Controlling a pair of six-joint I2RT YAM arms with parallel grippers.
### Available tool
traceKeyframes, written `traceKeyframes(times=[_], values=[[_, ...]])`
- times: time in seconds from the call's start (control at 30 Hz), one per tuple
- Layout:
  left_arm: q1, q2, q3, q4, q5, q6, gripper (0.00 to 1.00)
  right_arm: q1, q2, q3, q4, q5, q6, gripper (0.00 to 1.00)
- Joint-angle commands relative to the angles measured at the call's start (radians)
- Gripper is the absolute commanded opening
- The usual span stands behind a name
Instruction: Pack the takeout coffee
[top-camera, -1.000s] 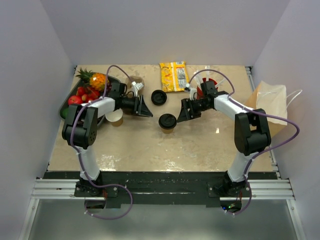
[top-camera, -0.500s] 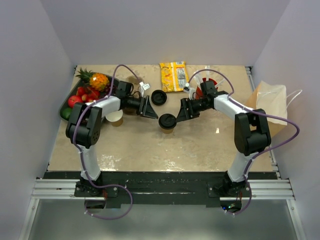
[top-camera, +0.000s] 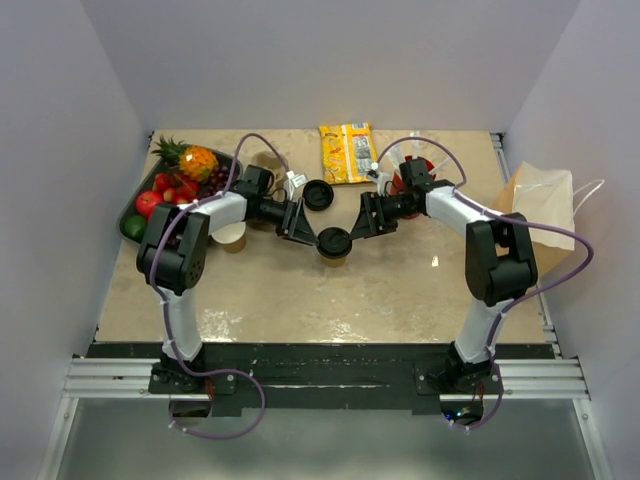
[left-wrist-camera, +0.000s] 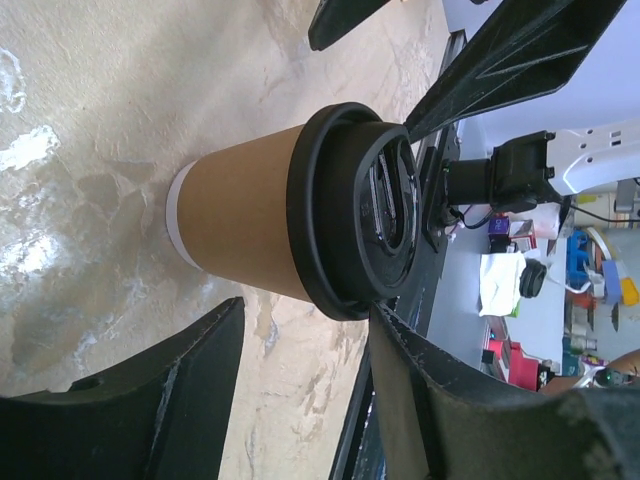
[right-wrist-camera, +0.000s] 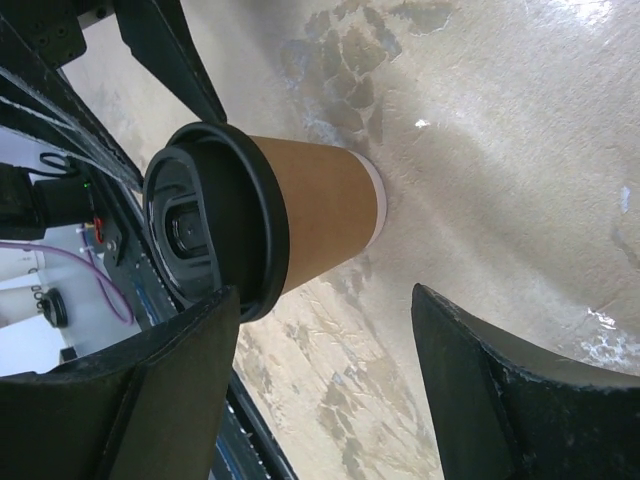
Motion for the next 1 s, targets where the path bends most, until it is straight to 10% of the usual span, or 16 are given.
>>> traceKeyframes(times=[0.0,0.97], values=[[-0.009,0.023,0.042,-0.023,0.015,0.030,0.57,0.002,0.013,0.037,0.025,0.001,0.015,0.73],[-0.055,0.148,0.051,-0.216,-0.416,0.130,0.49,0.046,0.111,0.007,-0.033,0.271,0.037,0.66]])
